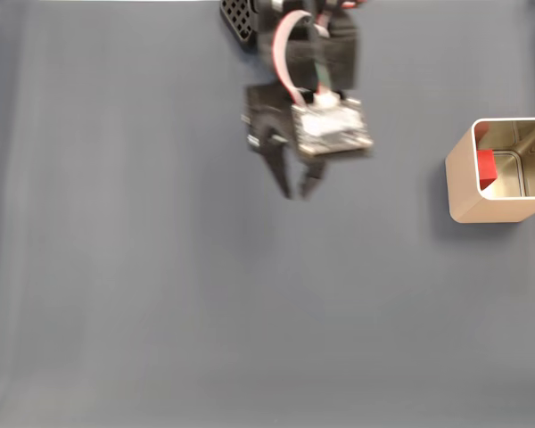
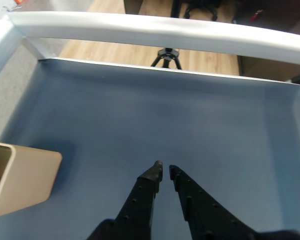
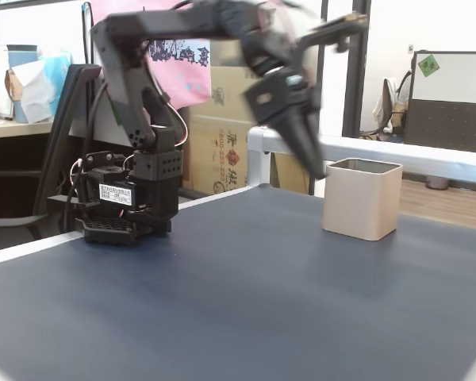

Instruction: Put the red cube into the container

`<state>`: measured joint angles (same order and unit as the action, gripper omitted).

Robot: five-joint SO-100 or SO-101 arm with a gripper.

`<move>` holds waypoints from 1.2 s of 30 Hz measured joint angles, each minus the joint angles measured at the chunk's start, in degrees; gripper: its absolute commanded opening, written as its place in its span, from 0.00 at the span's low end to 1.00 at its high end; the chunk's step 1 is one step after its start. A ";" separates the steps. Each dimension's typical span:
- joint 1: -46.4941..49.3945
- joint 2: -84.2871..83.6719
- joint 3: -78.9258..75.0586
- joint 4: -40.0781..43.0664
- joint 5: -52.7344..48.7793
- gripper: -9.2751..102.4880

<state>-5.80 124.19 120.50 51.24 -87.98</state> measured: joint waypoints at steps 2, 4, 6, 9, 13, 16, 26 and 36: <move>2.29 5.45 7.91 -2.72 -0.70 0.08; 4.48 10.99 15.56 -4.75 -1.41 0.08; 6.68 16.52 22.85 -6.50 -2.37 0.08; 8.79 25.75 33.22 -7.12 -3.34 0.08; 10.81 37.18 44.47 -6.33 -4.04 0.08; 10.99 42.71 48.34 -3.60 -4.39 0.08; 10.81 56.87 55.81 5.98 -5.45 0.08; 9.84 60.03 56.16 18.19 -5.62 0.08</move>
<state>4.04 184.22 176.66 69.43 -93.60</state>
